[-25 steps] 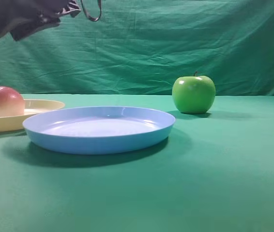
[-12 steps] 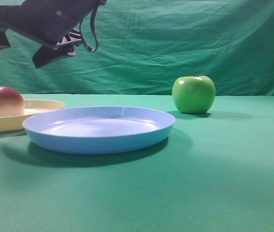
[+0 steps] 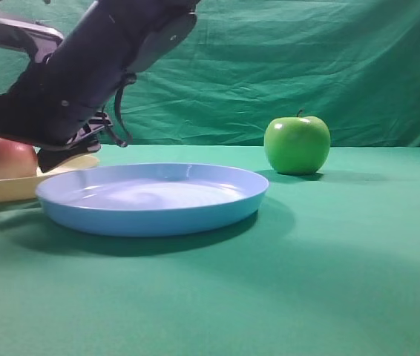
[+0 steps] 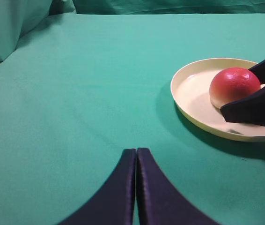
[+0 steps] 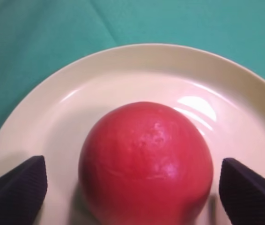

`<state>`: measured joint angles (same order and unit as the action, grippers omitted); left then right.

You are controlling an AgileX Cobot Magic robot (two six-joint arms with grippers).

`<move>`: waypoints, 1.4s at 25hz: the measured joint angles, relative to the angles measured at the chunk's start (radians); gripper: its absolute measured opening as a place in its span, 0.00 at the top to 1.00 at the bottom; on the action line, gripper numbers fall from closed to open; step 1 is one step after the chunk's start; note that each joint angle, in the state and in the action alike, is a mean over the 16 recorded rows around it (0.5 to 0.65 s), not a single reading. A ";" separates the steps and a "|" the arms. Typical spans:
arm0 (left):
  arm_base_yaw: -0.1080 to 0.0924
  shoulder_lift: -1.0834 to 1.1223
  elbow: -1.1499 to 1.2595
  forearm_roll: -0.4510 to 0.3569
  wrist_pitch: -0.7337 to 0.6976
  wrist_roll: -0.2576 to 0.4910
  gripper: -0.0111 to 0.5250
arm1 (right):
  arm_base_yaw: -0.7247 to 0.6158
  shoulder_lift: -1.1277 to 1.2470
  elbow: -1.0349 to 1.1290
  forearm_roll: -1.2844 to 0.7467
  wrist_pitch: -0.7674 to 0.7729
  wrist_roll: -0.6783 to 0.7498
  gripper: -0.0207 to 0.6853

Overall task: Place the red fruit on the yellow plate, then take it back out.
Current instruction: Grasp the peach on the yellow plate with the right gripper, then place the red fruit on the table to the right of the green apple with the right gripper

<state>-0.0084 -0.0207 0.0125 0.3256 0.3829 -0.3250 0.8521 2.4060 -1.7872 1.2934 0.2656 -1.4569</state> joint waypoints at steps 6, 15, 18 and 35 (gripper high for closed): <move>0.000 0.000 0.000 0.000 0.000 0.000 0.98 | 0.001 -0.015 -0.006 0.000 -0.009 -0.011 0.47; 0.000 0.000 0.000 0.000 0.000 0.000 0.98 | -0.021 -0.153 -0.007 -0.054 0.032 0.074 0.68; 0.000 0.000 0.000 0.000 0.000 0.000 0.98 | -0.046 -0.221 -0.007 -0.120 0.090 0.169 0.69; 0.000 0.000 0.000 0.000 0.000 0.000 0.98 | -0.213 -0.588 0.084 -0.892 0.528 1.014 0.70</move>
<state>-0.0084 -0.0207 0.0125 0.3256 0.3829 -0.3250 0.6391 1.8179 -1.7035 0.4017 0.7933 -0.4434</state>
